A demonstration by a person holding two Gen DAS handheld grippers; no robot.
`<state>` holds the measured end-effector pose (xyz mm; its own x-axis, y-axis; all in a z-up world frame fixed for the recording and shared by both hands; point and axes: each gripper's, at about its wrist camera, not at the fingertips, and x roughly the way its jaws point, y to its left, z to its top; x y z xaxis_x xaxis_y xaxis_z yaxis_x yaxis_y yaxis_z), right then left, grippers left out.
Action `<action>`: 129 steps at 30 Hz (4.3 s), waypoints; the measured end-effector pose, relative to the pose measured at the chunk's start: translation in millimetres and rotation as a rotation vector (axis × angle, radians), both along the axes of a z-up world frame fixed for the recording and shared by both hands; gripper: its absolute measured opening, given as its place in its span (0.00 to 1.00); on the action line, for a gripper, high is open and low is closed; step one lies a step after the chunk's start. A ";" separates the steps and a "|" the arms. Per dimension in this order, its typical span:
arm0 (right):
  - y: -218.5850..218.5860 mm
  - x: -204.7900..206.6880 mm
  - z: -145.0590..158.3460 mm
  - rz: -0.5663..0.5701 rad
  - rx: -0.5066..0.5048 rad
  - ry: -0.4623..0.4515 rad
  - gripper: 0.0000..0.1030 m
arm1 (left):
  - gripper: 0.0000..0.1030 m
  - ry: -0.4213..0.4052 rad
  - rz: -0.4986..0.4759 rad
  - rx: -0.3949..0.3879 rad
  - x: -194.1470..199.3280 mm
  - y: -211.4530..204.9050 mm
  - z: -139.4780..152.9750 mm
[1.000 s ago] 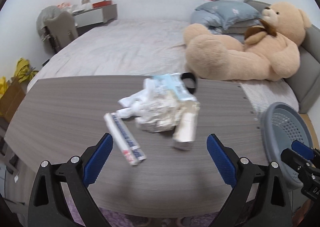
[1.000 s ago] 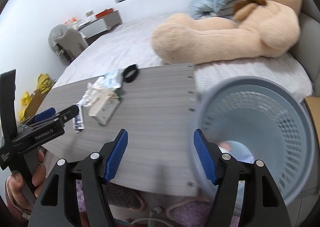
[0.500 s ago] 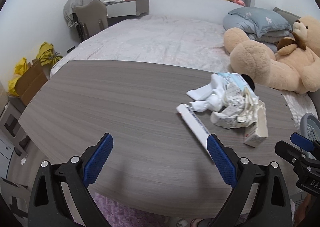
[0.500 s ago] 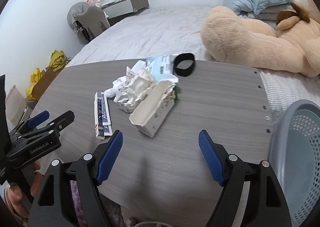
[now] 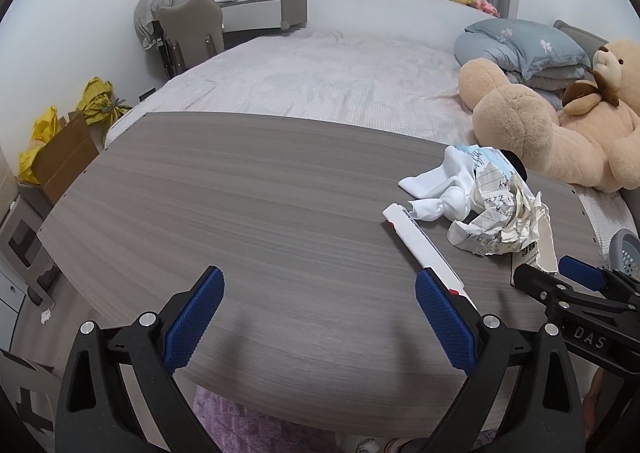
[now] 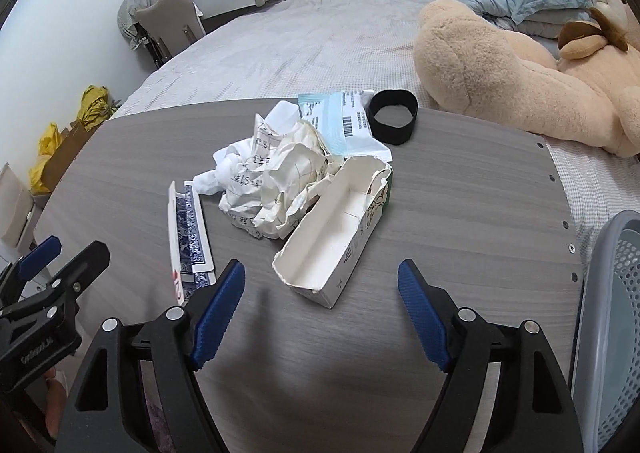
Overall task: Collect trash
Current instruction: 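Reach the right tool to the white paper carton and close on it, then grasp the playing-card packet with the left tool while the right tool holds the carton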
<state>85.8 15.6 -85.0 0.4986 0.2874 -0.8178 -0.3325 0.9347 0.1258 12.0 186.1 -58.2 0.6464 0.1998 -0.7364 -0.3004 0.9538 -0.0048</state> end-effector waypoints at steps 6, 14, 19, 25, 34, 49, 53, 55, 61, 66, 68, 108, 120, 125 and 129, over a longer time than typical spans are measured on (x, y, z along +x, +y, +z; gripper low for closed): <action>-14.9 4.9 -4.4 -0.056 -0.036 0.004 0.73 | 0.92 -0.002 -0.020 -0.019 0.6 -4.2 -0.6; -51.8 6.6 -3.7 -0.111 -0.016 0.006 0.73 | 0.92 0.006 -0.033 -0.039 2.6 -9.4 -3.6; -44.4 6.7 1.8 -0.070 0.003 -0.016 0.73 | 0.92 0.010 -0.035 -0.045 2.9 -9.9 -4.6; -24.8 17.7 -2.4 -0.064 -0.066 -0.036 0.73 | 0.92 0.013 -0.035 -0.060 3.0 -9.3 -4.6; -19.4 31.0 -8.5 -0.075 -0.105 -0.038 0.65 | 0.92 0.018 -0.043 -0.071 3.1 -12.6 -4.1; -29.7 21.9 -0.8 -0.063 -0.059 -0.054 0.28 | 0.92 0.040 -0.070 -0.087 4.5 -26.0 -4.4; -42.4 10.1 4.7 -0.085 -0.049 -0.067 0.28 | 0.92 0.046 -0.074 -0.095 7.0 -32.8 -4.4; -49.7 3.7 6.1 -0.095 -0.038 -0.067 0.28 | 0.92 0.046 -0.075 -0.102 8.3 -36.5 -4.5; -66.5 -12.3 7.8 -0.109 -0.010 -0.065 0.28 | 0.92 0.063 -0.072 -0.100 21.5 -51.1 -12.9; -77.8 -16.3 11.0 -0.121 0.020 -0.061 0.28 | 0.92 0.084 -0.066 -0.088 33.9 -58.9 -22.0; -80.0 -16.8 12.3 -0.125 0.030 -0.061 0.28 | 0.92 0.099 -0.058 -0.061 38.1 -61.2 -25.8; -64.6 -16.5 19.3 -0.102 0.017 -0.063 0.28 | 0.68 0.131 -0.071 -0.043 53.4 -18.1 -33.8; -65.7 -17.6 22.1 -0.103 0.022 -0.070 0.28 | 0.23 0.120 -0.113 -0.075 49.2 -21.5 -29.8; -67.3 -20.8 27.5 -0.103 0.028 -0.081 0.28 | 0.22 0.120 -0.111 -0.094 37.8 -19.4 -25.6; -69.1 -26.1 31.3 -0.103 0.033 -0.089 0.28 | 0.22 0.103 -0.112 -0.083 25.8 -20.8 -16.9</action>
<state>59.7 -53.5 -53.7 0.5972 0.2567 -0.7599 -0.2457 0.9604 0.1314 37.8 165.2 -75.1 0.5816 0.0665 -0.8107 -0.1947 0.9791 -0.0594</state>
